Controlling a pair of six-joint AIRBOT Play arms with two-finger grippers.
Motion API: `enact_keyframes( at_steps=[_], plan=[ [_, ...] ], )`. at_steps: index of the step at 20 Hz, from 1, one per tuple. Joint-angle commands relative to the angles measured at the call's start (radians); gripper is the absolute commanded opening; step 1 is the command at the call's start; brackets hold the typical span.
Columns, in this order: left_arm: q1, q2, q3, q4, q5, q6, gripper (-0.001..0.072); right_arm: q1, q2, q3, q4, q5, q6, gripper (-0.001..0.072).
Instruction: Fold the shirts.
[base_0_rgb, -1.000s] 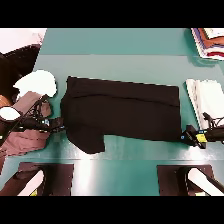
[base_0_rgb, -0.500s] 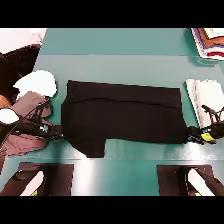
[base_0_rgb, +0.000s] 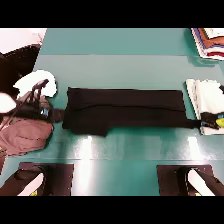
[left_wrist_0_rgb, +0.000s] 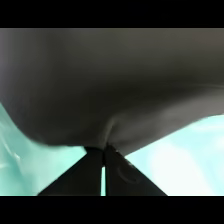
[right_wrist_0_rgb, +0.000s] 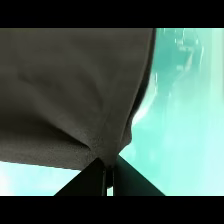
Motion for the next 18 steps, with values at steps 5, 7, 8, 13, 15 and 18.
enact_keyframes(
  at_steps=[5, 7, 8, 13, 15, 18],
  plan=[
    [-0.008, -0.531, 0.404, 0.047, 0.255, 0.062, 0.0028, 0.124, -0.45, 0.322, 0.014, -0.149, 0.01, 0.0018],
    [-0.008, -0.627, 0.479, 0.047, 0.314, 0.061, 0.0028, 0.124, -0.545, 0.404, 0.056, -0.155, 0.01, 0.0019],
    [-0.008, -0.655, 0.498, 0.047, 0.338, 0.061, 0.0029, 0.114, -0.585, 0.441, 0.089, -0.156, 0.009, 0.0019],
    [-0.008, -0.681, 0.509, 0.046, 0.409, 0.06, 0.0207, 0.073, -0.725, 0.571, 0.275, -0.171, -0.01, 0.0338],
    [-0.008, -0.677, 0.519, 0.046, 0.384, 0.05, 0.0579, 0.043, -0.735, 0.582, 0.364, -0.166, -0.065, 0.0388],
    [-0.008, -0.671, 0.569, 0.045, 0.258, 0.055, 0.0302, -0.026, -0.729, 0.579, 0.37, -0.075, -0.115, 0.0389]
  ],
)
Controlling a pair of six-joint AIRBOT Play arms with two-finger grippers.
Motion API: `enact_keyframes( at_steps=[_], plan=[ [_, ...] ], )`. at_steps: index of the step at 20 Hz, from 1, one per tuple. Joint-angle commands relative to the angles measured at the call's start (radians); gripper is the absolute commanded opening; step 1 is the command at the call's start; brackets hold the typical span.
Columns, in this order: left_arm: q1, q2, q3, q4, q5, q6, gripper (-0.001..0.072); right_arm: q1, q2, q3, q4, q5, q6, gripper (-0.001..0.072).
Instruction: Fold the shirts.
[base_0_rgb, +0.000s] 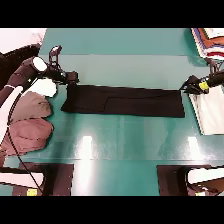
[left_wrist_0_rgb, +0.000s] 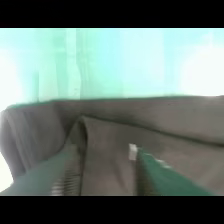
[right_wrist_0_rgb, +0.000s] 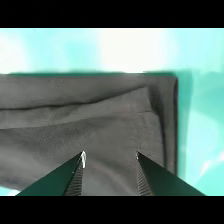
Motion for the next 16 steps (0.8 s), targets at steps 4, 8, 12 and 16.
enact_keyframes(
  at_steps=[4, 8, 12, 16],
  plan=[
    [-0.001, -0.002, 0.048, -0.084, -0.153, 0.005, 0.0028, -0.155, -0.015, -0.102, 0.063, 0.117, -0.063, 0.0558],
    [-0.026, -0.003, 0.048, -0.18, -0.14, 0.005, 0.0028, -0.188, -0.015, -0.267, 0.142, 0.017, -0.119, 0.0552],
    [-0.113, -0.023, 0.048, -0.18, -0.093, 0.004, 0.0028, -0.113, -0.032, -0.31, 0.174, -0.058, -0.143, 0.0426],
    [-0.21, -0.076, 0.048, -0.182, -0.046, -0.004, 0.0028, -0.045, -0.066, -0.232, 0.172, -0.024, -0.143, 0.0041]
  ],
)
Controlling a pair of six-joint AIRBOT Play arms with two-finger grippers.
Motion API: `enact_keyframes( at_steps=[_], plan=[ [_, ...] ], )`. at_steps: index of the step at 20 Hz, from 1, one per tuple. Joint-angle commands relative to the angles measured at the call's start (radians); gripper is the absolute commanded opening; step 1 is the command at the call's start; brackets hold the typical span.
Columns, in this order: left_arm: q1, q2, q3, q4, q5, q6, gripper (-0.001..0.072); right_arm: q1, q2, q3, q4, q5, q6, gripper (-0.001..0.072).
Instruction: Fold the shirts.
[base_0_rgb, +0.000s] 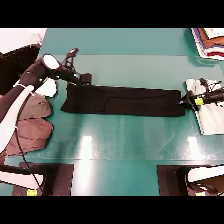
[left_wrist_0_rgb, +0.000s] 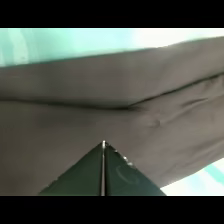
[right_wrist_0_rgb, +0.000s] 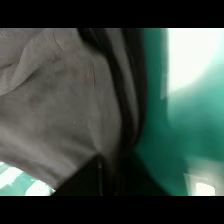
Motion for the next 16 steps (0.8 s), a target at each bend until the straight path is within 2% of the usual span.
enact_keyframes(
  at_steps=[1, 3, 8, 12, 16],
  plan=[
    [-0.089, -0.048, 0.004, -0.018, 0.066, -0.007, 0.0027, 0.045, -0.007, 0.06, 0.014, 0.018, -0.008, 0.0019],
    [-0.132, -0.09, 0.038, -0.047, 0.092, -0.006, 0.0027, 0.048, 0.032, 0.123, 0.025, 0.06, -0.007, 0.0017],
    [-0.236, -0.257, 0.24, -0.058, 0.051, -0.006, 0.0027, 0.143, 0.167, 0.299, 0.22, 0.108, 0.024, 0.0016],
    [-0.284, -0.378, 0.345, -0.06, 0.006, -0.035, 0.0027, 0.308, 0.201, 0.463, 0.25, 0.1, 0.06, 0.0016],
    [-0.29, -0.401, 0.353, -0.069, 0.008, -0.05, 0.0027, 0.455, 0.2, 0.573, 0.25, 0.049, 0.083, 0.0016]
  ],
)
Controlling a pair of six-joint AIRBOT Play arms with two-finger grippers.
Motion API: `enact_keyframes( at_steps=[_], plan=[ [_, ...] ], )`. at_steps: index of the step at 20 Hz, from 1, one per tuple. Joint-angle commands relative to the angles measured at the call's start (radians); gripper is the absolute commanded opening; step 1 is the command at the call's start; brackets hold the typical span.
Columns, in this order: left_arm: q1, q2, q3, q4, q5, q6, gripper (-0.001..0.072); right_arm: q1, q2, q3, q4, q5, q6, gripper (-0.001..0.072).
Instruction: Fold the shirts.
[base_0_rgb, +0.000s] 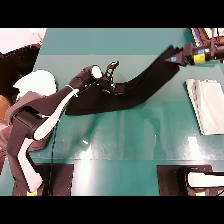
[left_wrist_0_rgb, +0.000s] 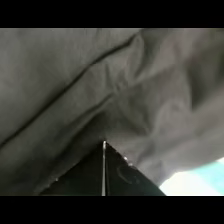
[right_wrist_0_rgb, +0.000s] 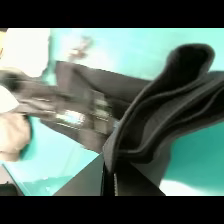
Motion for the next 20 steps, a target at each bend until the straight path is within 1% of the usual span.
enact_keyframes(
  at_steps=[1, 7, 9, 12, 14, 18, 19, 20],
  plan=[
    [-0.012, -0.031, 0.023, -0.005, -0.011, -0.014, 0.0027, 0.131, 0.008, 0.089, 0.017, -0.051, 0.021, 0.0017],
    [-0.005, -0.029, 0.027, -0.003, 0.005, -0.014, 0.0027, 0.282, -0.034, 0.089, 0.018, -0.094, 0.02, 0.0017],
    [0.031, -0.026, 0.074, 0.011, -0.056, -0.014, 0.0027, 0.327, -0.054, 0.089, 0.018, -0.121, 0.008, 0.0017],
    [0.137, 0.054, 0.118, 0.106, -0.133, -0.014, 0.0027, 0.414, -0.086, 0.09, 0.04, -0.177, -0.014, 0.0017],
    [0.235, 0.145, 0.127, 0.177, -0.162, -0.014, 0.0027, 0.481, -0.141, 0.117, 0.13, -0.232, -0.073, 0.0017],
    [0.437, 0.323, 0.127, 0.268, -0.205, -0.013, 0.0028, 0.658, -0.335, 0.311, 0.138, -0.36, -0.078, 0.0022],
    [0.481, 0.356, 0.127, 0.273, -0.213, -0.013, 0.0028, 0.693, -0.386, 0.359, 0.137, -0.381, -0.078, 0.0036],
    [0.518, 0.382, 0.127, 0.273, -0.221, -0.013, 0.0028, 0.723, -0.426, 0.388, 0.138, -0.402, -0.084, 0.0151]
  ],
)
